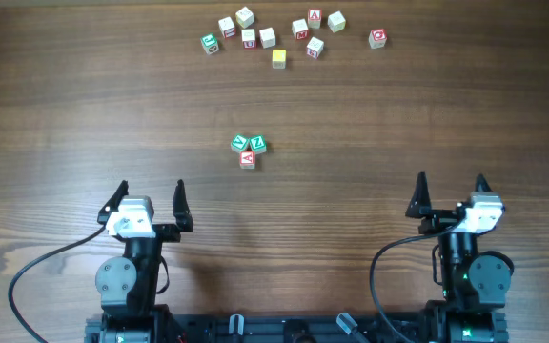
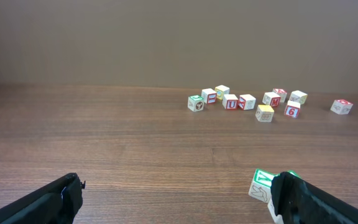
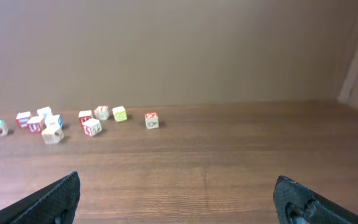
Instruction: Form a circle
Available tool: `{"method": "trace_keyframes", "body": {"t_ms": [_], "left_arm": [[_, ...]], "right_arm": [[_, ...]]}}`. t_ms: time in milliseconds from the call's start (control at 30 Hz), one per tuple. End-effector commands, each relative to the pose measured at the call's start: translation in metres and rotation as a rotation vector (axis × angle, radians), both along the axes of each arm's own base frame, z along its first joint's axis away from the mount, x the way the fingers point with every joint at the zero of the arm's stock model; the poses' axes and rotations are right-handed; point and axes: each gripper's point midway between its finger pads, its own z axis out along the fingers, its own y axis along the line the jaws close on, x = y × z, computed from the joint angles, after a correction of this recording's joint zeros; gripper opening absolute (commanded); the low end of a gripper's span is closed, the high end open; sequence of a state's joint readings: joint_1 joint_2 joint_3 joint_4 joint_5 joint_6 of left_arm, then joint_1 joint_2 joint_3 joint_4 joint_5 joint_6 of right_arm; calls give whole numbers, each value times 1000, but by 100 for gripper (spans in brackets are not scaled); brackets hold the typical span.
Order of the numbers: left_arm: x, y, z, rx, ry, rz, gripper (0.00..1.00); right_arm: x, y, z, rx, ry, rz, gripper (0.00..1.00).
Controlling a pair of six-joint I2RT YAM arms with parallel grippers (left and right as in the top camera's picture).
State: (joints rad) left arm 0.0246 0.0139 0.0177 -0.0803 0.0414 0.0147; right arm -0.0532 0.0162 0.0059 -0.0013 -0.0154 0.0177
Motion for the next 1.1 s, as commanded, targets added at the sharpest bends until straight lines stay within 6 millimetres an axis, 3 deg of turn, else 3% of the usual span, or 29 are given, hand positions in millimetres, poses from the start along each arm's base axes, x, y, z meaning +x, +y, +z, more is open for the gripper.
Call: {"method": "trace_keyframes", "body": {"t_ms": [0, 1067], "left_arm": [[0, 3, -3, 17, -2, 17, 100], [0, 3, -3, 17, -2, 17, 100]], "right_arm": [[-1, 5, 2, -69, -10, 33, 100], [0, 9, 2, -68, -10, 47, 100]]}}
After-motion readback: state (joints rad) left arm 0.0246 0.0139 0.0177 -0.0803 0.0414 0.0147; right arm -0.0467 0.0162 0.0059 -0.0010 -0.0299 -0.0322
